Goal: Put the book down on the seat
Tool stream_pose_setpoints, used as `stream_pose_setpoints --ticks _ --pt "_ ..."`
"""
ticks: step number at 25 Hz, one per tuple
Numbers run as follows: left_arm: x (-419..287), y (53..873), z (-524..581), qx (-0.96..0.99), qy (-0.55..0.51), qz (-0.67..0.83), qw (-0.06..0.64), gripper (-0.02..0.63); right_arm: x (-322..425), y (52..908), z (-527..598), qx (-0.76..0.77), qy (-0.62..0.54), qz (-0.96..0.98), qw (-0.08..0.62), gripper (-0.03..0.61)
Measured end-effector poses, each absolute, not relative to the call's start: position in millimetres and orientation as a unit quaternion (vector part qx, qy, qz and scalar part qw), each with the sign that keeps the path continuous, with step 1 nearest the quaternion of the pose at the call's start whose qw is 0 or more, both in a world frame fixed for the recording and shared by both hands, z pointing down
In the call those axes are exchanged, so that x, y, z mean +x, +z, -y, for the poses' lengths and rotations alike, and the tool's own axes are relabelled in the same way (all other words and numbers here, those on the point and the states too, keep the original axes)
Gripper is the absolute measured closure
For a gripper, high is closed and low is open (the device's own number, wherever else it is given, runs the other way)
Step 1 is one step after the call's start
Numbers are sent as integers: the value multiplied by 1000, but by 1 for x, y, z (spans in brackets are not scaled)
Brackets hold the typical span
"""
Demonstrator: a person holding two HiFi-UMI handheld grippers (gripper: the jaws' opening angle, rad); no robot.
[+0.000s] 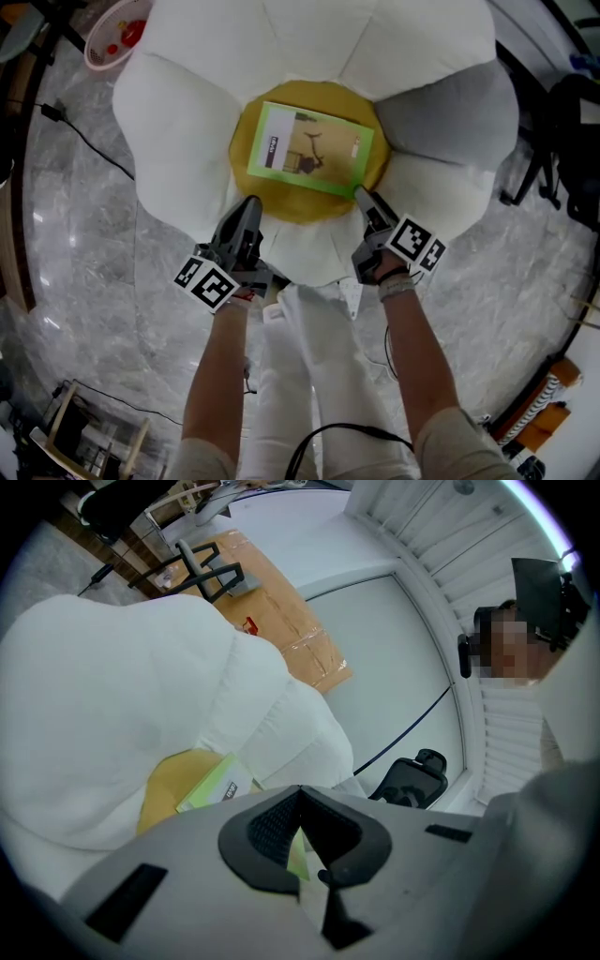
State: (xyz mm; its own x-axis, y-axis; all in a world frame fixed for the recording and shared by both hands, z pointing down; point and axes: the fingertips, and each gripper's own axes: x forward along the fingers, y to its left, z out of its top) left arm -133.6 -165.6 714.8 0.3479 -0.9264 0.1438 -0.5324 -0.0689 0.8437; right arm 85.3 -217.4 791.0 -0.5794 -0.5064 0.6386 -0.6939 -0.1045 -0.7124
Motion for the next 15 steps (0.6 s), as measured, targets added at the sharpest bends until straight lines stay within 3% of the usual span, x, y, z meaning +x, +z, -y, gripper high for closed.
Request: stream_pose_setpoints --ticks 4,15 --pt "-131 707 168 698 -226 523 434 590 82 783 217 447 573 681 95 302" --pt "-125 692 170 701 -226 520 434 590 79 764 213 439 548 703 112 474"
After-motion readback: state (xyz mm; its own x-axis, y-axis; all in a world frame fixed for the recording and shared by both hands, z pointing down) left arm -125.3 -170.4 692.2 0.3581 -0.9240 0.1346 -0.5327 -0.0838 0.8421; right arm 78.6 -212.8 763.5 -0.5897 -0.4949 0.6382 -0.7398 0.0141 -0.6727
